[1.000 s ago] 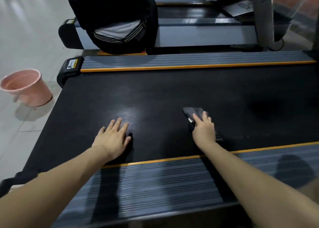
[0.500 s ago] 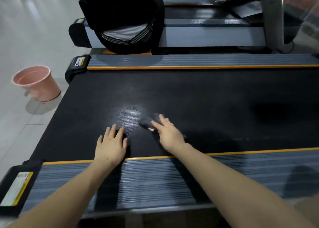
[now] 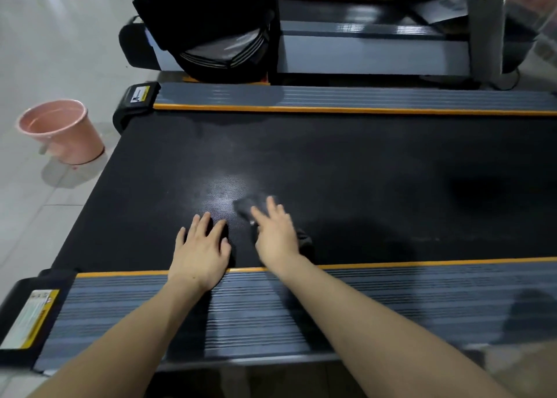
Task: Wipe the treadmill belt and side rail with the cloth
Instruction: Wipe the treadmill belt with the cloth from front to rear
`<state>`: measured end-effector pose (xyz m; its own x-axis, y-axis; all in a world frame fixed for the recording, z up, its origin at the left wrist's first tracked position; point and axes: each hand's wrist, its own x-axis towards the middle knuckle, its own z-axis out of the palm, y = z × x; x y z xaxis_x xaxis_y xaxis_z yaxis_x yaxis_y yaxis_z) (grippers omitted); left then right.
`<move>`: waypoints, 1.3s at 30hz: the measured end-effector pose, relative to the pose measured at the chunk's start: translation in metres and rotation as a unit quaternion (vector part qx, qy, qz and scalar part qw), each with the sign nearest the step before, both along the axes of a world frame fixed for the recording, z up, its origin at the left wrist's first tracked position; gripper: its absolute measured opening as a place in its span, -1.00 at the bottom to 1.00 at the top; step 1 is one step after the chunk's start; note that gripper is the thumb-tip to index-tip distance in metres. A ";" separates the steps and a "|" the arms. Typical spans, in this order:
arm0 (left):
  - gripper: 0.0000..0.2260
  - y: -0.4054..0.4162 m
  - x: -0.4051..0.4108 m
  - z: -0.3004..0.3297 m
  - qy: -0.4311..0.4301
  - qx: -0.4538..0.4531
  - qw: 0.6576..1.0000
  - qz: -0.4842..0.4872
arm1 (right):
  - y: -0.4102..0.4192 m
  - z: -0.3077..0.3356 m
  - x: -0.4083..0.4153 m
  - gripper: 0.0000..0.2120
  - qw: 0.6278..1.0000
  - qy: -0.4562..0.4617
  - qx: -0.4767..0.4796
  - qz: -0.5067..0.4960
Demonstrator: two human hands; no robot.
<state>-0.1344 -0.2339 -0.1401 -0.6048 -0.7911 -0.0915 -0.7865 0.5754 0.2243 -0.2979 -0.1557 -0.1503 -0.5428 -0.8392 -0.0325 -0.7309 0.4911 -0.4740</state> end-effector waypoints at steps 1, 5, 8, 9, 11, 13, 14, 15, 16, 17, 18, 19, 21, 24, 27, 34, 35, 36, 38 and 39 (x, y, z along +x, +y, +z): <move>-0.55 0.000 0.001 0.000 0.007 -0.001 1.000 -0.001 | -0.001 -0.001 0.006 -0.41 0.999 -0.005 -0.003 0.041; -0.55 -0.001 0.003 0.000 0.022 0.001 1.000 -0.005 | 0.019 0.002 -0.031 -0.46 0.997 -0.001 -0.004 0.078; -0.56 0.000 0.004 -0.002 0.026 -0.002 1.000 -0.002 | 0.051 0.008 -0.096 -0.41 0.999 0.016 0.028 -0.028; -0.56 0.000 0.004 -0.002 0.027 -0.002 1.000 0.000 | 0.065 0.010 -0.117 -0.42 0.996 0.009 0.034 -0.079; -0.56 -0.002 0.004 -0.002 0.030 0.001 1.000 0.004 | 0.091 0.016 -0.143 -0.46 0.987 -0.005 0.044 -0.153; -0.57 -0.003 0.004 -0.003 0.031 0.006 0.999 0.008 | 0.095 0.019 -0.144 -0.47 0.982 -0.002 0.061 -0.180; -0.57 -0.003 0.004 -0.003 0.033 0.006 0.999 0.010 | 0.089 0.020 -0.135 -0.46 0.981 -0.003 0.064 -0.186; -0.58 -0.002 0.004 -0.004 0.037 0.001 0.999 0.013 | 0.081 0.021 -0.122 -0.44 0.982 -0.006 0.058 -0.182; -0.58 -0.002 0.004 -0.004 0.040 -0.005 0.999 0.014 | 0.070 0.019 -0.105 -0.43 0.986 -0.013 0.045 -0.162; -0.58 -0.001 0.004 -0.004 0.041 -0.007 0.999 0.016 | 0.059 0.017 -0.086 -0.42 0.991 -0.023 0.027 -0.127; -0.58 -0.002 0.004 -0.004 0.042 -0.004 0.999 0.019 | 0.048 0.012 -0.064 -0.43 0.996 -0.027 0.007 -0.080; -0.58 -0.002 0.003 -0.003 0.044 0.001 0.999 0.021 | 0.038 0.006 -0.042 -0.44 0.999 -0.028 -0.006 -0.023; -0.57 0.000 0.003 -0.001 0.048 0.005 0.998 0.027 | 0.027 -0.001 -0.009 -0.46 0.995 -0.037 -0.018 0.094; -0.56 -0.001 0.004 0.001 0.057 0.004 0.998 0.023 | 0.030 0.010 -0.020 -0.50 0.979 -0.035 -0.007 0.203; -0.57 -0.001 0.006 0.000 0.061 0.005 0.998 0.019 | 0.048 0.015 -0.045 -0.51 0.954 -0.021 0.013 0.300; -0.62 -0.006 0.005 -0.003 0.082 0.027 0.996 0.027 | 0.039 0.003 -0.058 -0.60 0.930 -0.028 -0.053 0.362; -0.63 -0.007 0.005 -0.004 0.085 0.028 0.995 0.035 | 0.036 0.001 -0.060 -0.60 0.928 -0.019 -0.062 0.368; -0.65 -0.011 0.004 -0.004 0.089 0.027 0.995 0.043 | 0.034 0.001 -0.062 -0.61 0.925 -0.013 -0.072 0.373; -0.67 -0.025 0.003 -0.003 0.088 0.018 0.995 0.047 | 0.027 -0.001 -0.067 -0.59 0.917 -0.004 -0.086 0.391; -0.67 -0.035 0.003 -0.002 0.081 0.010 0.996 0.041 | 0.021 -0.002 -0.070 -0.56 0.913 0.002 -0.090 0.397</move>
